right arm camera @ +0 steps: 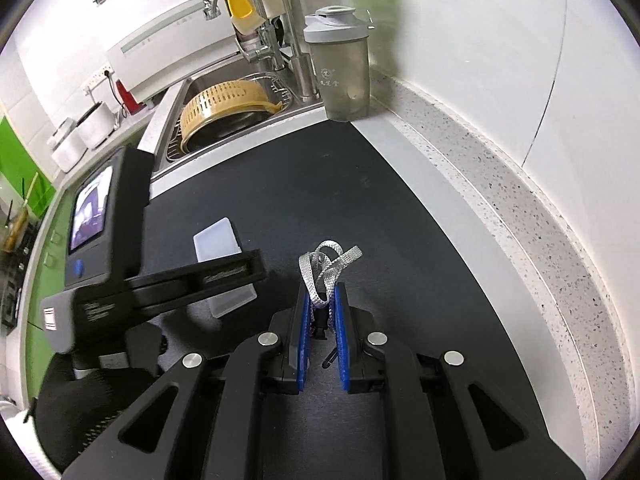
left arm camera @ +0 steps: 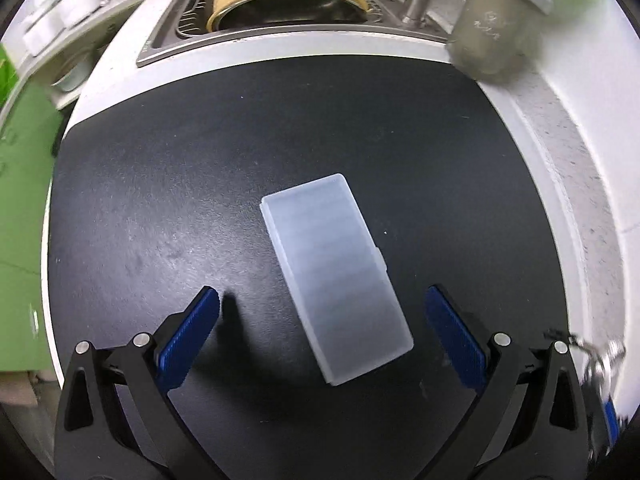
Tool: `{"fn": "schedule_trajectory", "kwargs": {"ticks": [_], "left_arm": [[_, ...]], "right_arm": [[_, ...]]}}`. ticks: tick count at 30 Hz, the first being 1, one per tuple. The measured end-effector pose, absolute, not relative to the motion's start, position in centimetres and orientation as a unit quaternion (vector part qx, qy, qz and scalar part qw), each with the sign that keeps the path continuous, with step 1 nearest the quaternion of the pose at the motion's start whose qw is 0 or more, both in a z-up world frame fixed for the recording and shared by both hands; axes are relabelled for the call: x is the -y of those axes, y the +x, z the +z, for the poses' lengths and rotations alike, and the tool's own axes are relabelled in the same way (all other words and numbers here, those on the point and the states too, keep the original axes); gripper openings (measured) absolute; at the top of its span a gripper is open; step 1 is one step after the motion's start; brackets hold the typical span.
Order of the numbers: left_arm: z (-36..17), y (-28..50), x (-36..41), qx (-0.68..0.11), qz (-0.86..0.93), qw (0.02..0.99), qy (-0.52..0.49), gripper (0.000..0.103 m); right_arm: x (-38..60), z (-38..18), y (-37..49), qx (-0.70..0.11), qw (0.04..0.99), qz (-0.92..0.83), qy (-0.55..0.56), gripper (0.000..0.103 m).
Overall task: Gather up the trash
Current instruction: 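Grasp the white plastic case with the left gripper, then carry the case and strap over the wastebasket with both grippers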
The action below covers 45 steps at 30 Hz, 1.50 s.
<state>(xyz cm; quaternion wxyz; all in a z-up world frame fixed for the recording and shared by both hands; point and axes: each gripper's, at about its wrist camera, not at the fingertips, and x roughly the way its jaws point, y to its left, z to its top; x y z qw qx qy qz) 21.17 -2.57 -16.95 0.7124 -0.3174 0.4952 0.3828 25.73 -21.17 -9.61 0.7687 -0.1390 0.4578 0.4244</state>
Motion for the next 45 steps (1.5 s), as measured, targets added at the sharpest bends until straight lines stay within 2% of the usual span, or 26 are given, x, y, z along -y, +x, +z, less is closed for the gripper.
{"fn": "schedule_trajectory", "kwargs": {"ticks": [5, 8, 10, 14, 15, 31, 45], "left_arm": [[-17.9, 22.4, 2.9, -0.502, 0.402, 0.699, -0.314, 0.1], [-18.0, 22.6, 3.1, -0.501, 0.413, 0.699, -0.298, 0.095], [-17.9, 22.6, 3.1, -0.498, 0.421, 0.7, -0.291, 0.087], [-17.3, 22.3, 2.7, -0.491, 0.427, 0.703, -0.287, 0.054], [-17.3, 22.1, 2.5, -0.49, 0.423, 0.704, -0.292, 0.053], [-16.3, 19.2, 1.7, -0.498, 0.327, 0.759, -0.263, 0.051], [-9.5, 12.0, 0.2, -0.477, 0.21, 0.832, -0.188, 0.051]], "right_arm": [[21.6, -9.8, 25.9, -0.458, 0.768, 0.425, -0.136, 0.011], [21.6, -9.8, 26.1, -0.458, 0.769, 0.426, -0.135, 0.011], [21.6, -9.7, 26.0, -0.457, 0.77, 0.425, -0.135, 0.011], [21.3, -9.4, 25.8, -0.455, 0.77, 0.425, -0.138, 0.011], [21.3, -9.4, 25.7, -0.454, 0.77, 0.425, -0.139, 0.011], [19.5, -6.8, 22.8, -0.434, 0.777, 0.431, -0.15, 0.011], [17.3, -3.3, 18.8, -0.414, 0.782, 0.443, -0.149, 0.011]]}}
